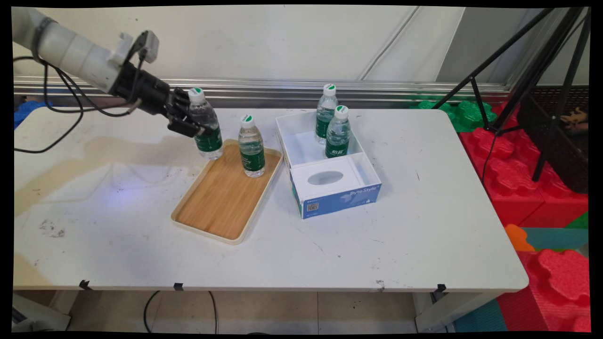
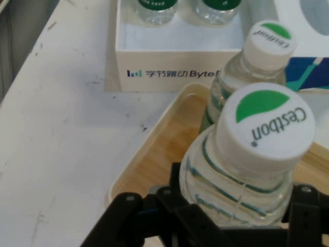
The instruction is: Place the picked object on the tray
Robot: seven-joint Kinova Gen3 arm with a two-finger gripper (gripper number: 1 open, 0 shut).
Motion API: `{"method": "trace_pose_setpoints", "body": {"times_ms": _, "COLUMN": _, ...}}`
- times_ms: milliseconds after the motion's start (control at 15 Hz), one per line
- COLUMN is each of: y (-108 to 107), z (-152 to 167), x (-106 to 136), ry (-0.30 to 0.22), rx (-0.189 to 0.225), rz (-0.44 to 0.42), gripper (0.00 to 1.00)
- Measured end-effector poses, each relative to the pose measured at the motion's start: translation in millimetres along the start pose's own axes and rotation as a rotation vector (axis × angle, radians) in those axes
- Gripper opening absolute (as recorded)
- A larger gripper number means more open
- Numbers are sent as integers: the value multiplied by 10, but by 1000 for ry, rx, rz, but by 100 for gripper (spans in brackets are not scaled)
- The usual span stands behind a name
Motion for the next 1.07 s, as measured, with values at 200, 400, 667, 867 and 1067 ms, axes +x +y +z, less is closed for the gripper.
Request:
{"method": "trace_pose_setpoints", "body": {"times_ms": 200, "y": -53, "z": 210, "x": -76, "ry": 1, "rx": 10, "rz": 1, "gripper": 0}}
{"method": "trace_pose_setpoints", "body": {"times_ms": 400, "y": -91, "z": 348, "x": -109, "ry": 6, "rx": 14, "rz": 0, "gripper": 0}}
{"method": "trace_pose_setpoints", "body": {"times_ms": 667, "y": -138, "z": 529, "x": -161, "ry": 13, "rx": 18, "rz": -5, "gripper": 0}}
{"method": "trace_pose_setpoints", "body": {"times_ms": 867, "y": -167, "z": 626, "x": -205, "ry": 18, "rx": 23, "rz": -13, "gripper": 0}}
{"method": "trace_pose_setpoints", "body": {"times_ms": 1067, "y": -181, "z": 670, "x": -228, "ry": 24, "rx": 26, "rz": -20, "gripper": 100}}
